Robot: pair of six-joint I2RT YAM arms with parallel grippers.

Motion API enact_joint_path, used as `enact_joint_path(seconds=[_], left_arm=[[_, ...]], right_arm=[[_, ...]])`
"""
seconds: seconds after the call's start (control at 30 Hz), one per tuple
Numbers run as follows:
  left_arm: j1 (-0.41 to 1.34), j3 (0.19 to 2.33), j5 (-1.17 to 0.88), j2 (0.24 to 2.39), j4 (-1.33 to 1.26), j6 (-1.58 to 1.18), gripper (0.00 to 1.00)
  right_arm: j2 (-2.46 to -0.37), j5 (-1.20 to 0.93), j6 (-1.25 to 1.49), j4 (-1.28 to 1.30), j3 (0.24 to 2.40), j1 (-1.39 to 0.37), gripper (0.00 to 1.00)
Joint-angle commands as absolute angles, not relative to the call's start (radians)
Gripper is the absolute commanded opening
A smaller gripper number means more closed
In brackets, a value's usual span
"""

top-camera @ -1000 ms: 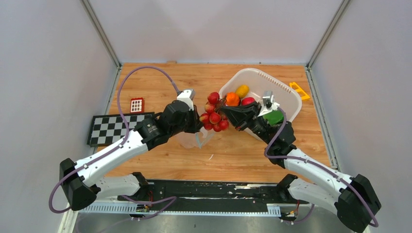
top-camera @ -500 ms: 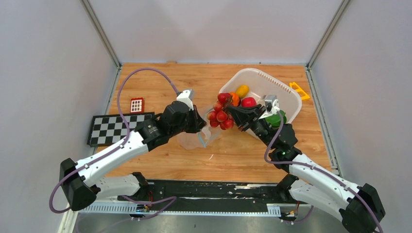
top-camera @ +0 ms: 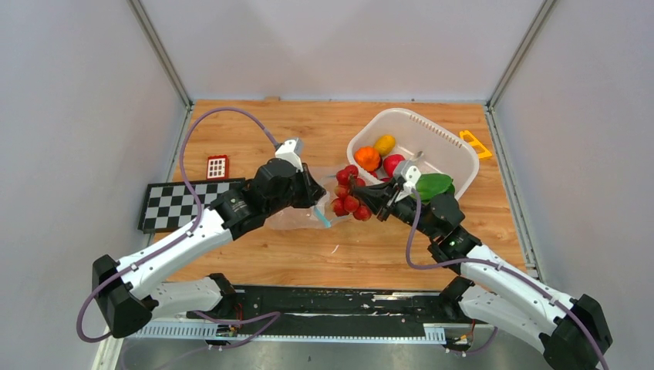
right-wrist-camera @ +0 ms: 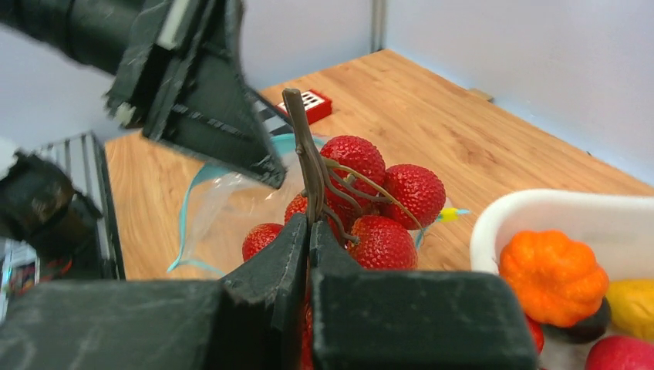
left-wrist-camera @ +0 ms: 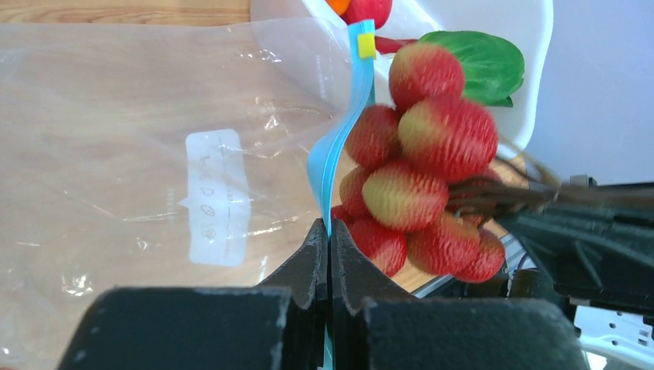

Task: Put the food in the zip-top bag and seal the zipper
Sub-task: Place the fake fruit in the zipper food storage bag.

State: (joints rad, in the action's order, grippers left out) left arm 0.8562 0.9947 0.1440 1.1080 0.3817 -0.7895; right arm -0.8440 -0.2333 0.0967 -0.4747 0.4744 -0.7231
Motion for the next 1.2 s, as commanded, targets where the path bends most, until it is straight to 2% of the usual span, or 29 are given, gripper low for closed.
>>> enact_joint_path(seconds=[0.0, 0.2, 0.33, 0.7, 0.87, 1.07, 1.17], left_arm=[[0.842, 0.999, 0.168, 1.073, 0.340, -0.812, 0.00], [0.829, 1.009, 0.159, 1.081, 0.348, -0.810, 0.00], [0.827, 1.019, 0.138, 1.083, 0.348, -0.802, 0.00], [0.827, 1.000, 0.077, 1.062, 0.324, -0.777, 0.00], [0.827, 0.986, 0.047, 1.066, 0.304, -0.766, 0.00], [0.827, 0.974, 0.009, 1.104, 0.284, -0.761, 0.00], [0.827, 0.964, -0.010, 1.119, 0.264, -0.764, 0.00]], right_arm=[[-0.811, -0.466, -0.095, -0.381, 0.553, -0.727, 0.00], [-0.781, -0.550, -0.111, -0.435, 0.486, -0.726, 0.00], [-0.831, -0.568, -0.153, -0.341, 0.532, -0.726, 0.00], [-0.996, -0.402, -0.157, -0.232, 0.665, -0.726, 0.00], [-1.045, -0.325, -0.039, -0.302, 0.688, -0.726, 0.00], [-1.051, -0.292, 0.241, -0.541, 0.632, -0.726, 0.00], [-1.054, -0.173, 0.439, -0.630, 0.598, -0.726, 0.00]])
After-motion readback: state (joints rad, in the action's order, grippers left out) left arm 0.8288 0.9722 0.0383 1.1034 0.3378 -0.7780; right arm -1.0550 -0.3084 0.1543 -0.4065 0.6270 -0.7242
